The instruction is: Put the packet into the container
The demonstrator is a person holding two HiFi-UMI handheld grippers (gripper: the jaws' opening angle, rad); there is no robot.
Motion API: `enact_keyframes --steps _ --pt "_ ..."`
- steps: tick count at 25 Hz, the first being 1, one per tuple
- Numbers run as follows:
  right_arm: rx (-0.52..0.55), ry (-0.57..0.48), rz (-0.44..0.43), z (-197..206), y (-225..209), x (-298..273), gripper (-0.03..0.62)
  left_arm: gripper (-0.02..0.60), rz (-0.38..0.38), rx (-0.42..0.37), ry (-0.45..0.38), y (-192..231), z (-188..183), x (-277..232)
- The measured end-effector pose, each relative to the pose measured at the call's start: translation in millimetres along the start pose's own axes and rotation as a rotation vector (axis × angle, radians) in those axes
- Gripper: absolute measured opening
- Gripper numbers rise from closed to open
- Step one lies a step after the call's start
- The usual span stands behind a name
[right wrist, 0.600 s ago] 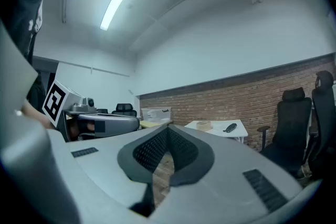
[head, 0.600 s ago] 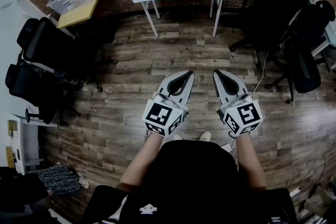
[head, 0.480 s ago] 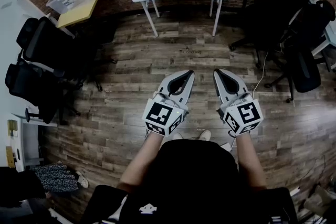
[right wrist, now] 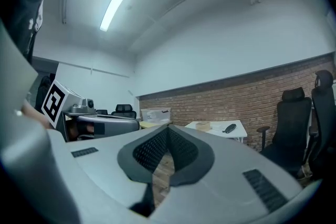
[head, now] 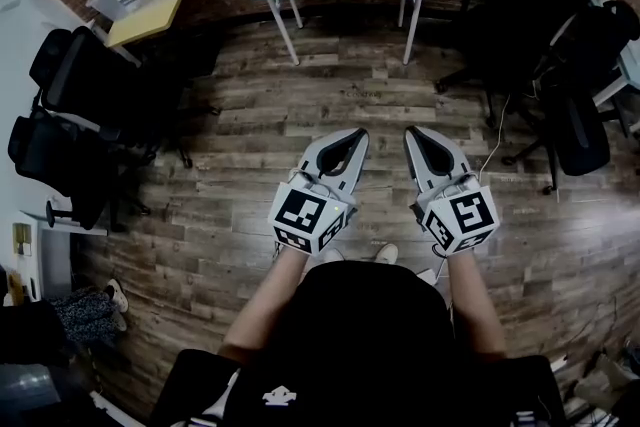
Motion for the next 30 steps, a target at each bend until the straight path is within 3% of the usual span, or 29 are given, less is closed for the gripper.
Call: enact_keyframes --steps 21,30 --pt "-0.007 0.0 -0.019 9 -57 27 0.005 0.005 -0.018 -0.034 0.035 -45 0 -42" --pt "-0.032 -0.001 -0.053 15 -68 -1 0.005 0.005 -0.066 -0.042 0.056 -22 -1 -51"
Point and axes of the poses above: the fingertips, and each gripper's own axes: x backward along the fingers, y to its left, z out of its underside, the point moved 10 cm from there along x, backward along the fingers, and after that the axes turned 3 degrees about y, right-handed, at the moved point
